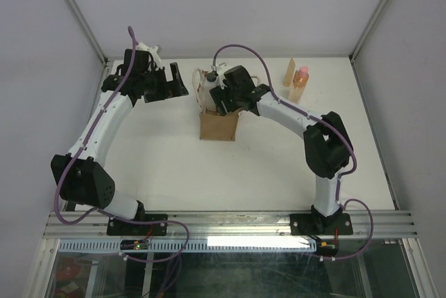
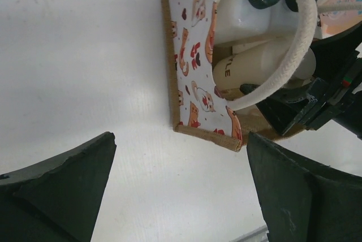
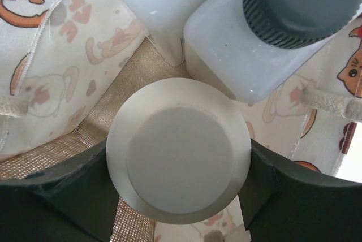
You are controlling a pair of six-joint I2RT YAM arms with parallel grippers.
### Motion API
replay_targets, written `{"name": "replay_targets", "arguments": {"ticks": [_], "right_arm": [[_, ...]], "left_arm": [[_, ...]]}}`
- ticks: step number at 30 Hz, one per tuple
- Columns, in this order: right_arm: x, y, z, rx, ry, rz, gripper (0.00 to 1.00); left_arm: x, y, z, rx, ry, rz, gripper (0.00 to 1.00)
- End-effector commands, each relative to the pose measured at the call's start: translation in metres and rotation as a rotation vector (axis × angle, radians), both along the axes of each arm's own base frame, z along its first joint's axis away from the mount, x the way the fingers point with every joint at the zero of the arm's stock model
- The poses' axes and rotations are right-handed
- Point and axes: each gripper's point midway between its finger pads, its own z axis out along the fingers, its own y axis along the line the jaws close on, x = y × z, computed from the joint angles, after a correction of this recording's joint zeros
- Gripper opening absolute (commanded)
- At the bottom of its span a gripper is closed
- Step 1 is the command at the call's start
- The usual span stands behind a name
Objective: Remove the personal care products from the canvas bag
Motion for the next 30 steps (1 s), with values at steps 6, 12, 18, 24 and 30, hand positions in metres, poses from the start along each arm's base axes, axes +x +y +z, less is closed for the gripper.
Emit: {"name": "replay_targets", "arguments": {"ticks": [6, 12, 18, 24, 30], "right_arm": [[0.016, 0.011, 0.051, 0.109, -0.092, -0.004, 0.41], [0.021, 0.015, 0.036, 0.057, -0.053, -0.030, 0.73], [0.018, 0.020, 0.030, 0.033, -0.053, -0.037, 0.94], [0.020, 0.022, 0.029, 0.019, -0.064, -0.045, 0.98], [0.013, 0.009, 0.018, -0.048, -0.035, -0.063, 0.98]], "left_arm": [[0.018, -0.037, 0.024, -0.087, -0.083, -0.065, 0.99], [0.018, -0.034, 0.026, -0.081, -0.087, -0.040, 0.99], [0.018, -0.031, 0.029, -0.067, -0.096, -0.031, 0.99], [0.020, -0.032, 0.029, -0.062, -0.090, -0.036, 0.99], [0.018, -0.030, 0.029, -0.053, -0.093, -0.036, 0.99]]}}
